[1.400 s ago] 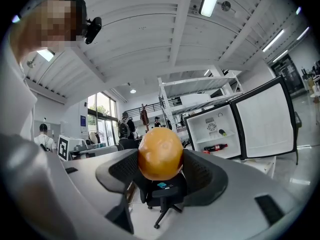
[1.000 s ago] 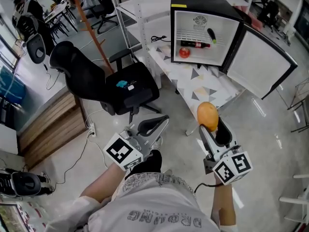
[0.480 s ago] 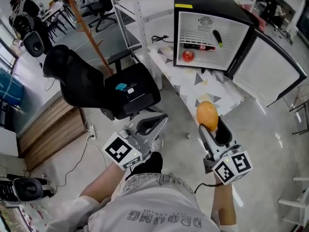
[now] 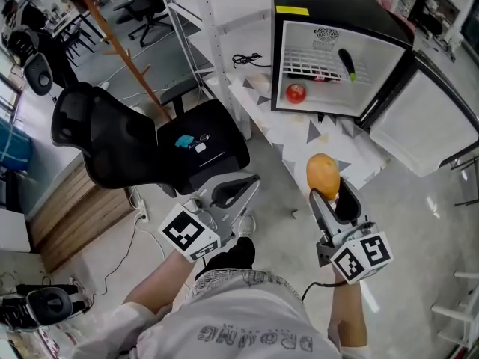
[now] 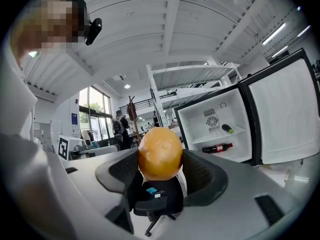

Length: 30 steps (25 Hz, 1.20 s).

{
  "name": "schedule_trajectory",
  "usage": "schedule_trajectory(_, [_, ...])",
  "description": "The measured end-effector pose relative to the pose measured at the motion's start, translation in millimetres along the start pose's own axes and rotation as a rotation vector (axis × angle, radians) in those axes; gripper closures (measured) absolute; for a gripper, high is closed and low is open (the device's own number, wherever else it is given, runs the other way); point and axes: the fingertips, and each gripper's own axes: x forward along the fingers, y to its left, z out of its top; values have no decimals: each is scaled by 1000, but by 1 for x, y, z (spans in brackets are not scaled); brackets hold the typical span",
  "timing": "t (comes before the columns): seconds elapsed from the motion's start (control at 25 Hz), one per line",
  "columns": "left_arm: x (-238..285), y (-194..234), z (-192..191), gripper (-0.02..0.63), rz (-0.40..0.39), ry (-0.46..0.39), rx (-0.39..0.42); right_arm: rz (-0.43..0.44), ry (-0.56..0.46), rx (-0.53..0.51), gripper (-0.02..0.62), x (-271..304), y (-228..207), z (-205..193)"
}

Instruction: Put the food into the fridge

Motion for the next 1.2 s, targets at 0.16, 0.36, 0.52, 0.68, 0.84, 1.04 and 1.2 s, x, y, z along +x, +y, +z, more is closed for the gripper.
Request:
schedule_trajectory(0.16, [12,35,-3,600,-5,6,-9,-10,10,0,316,33,-11,2])
schedule_trajectory(0.36, [29,69,-5,600,-33,8,-28,-43,24,-3,316,65,-25,8])
schedule_trajectory(0.52, [43,97,-9,600,-52,19,-38,-66,25,-3,316,91,-35,14])
schedule_trajectory(0.68, [54,121,-9,600,-75,23,-49,-93,33,-1,316,114,-43,19])
schedule_trajectory(0.84, [61,139,-5,600,-97,22,-51,-117,26,-1,316,131,-47,26])
schedule_trajectory(1.04, [66,154,-2,600,-115,21,-44,-139,14,-6,316,144,-51,32])
schedule_trajectory(1.2, [69,167,3,600,-114,18,-38,-149,12,-6,316,154,-55,36])
